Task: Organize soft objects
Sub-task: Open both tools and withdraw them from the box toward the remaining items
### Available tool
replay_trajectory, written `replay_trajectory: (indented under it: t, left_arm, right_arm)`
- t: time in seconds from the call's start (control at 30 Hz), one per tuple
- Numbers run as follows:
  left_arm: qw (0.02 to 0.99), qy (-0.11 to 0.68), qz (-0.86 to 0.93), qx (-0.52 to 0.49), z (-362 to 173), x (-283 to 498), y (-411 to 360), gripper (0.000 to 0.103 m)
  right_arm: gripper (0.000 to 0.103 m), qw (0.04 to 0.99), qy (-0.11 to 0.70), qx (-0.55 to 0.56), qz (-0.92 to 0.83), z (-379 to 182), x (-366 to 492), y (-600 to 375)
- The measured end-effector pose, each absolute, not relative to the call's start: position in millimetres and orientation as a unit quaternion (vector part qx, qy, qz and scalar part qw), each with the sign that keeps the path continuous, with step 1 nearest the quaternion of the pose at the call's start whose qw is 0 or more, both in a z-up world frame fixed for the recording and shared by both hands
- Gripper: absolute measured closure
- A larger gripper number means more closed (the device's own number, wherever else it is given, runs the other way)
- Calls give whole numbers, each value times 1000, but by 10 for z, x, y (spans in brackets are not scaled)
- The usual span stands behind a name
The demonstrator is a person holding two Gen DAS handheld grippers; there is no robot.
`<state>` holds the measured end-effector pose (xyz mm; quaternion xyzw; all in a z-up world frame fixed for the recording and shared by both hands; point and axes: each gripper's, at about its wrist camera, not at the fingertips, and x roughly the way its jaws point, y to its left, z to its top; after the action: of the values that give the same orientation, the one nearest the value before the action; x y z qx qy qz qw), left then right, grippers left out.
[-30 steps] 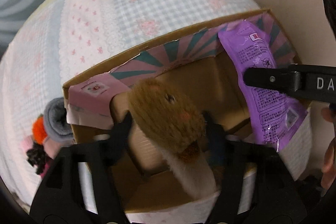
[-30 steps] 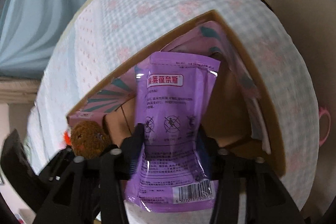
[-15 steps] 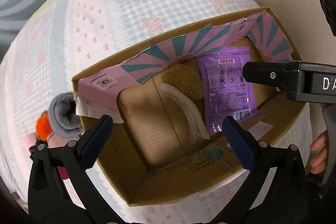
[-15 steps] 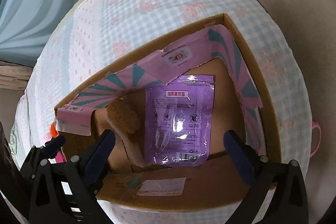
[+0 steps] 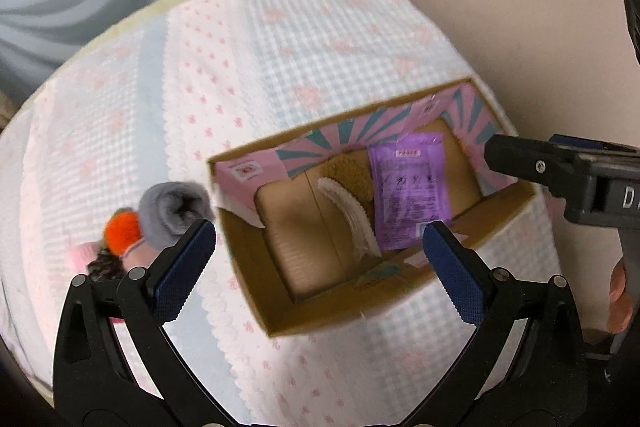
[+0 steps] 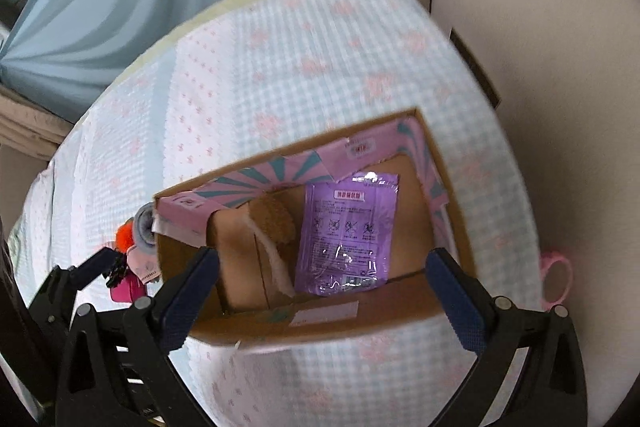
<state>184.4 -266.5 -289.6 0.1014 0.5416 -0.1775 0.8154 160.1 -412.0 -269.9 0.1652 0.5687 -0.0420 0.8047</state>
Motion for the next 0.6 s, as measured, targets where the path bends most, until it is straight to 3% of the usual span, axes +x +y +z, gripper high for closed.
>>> replay_trajectory:
  t: [0.6]
  left_arm:
    - [899, 419, -125, 18, -1161, 948, -1518, 0]
  right_arm:
    - [0, 894, 444, 56, -26, -975, 609, -3255]
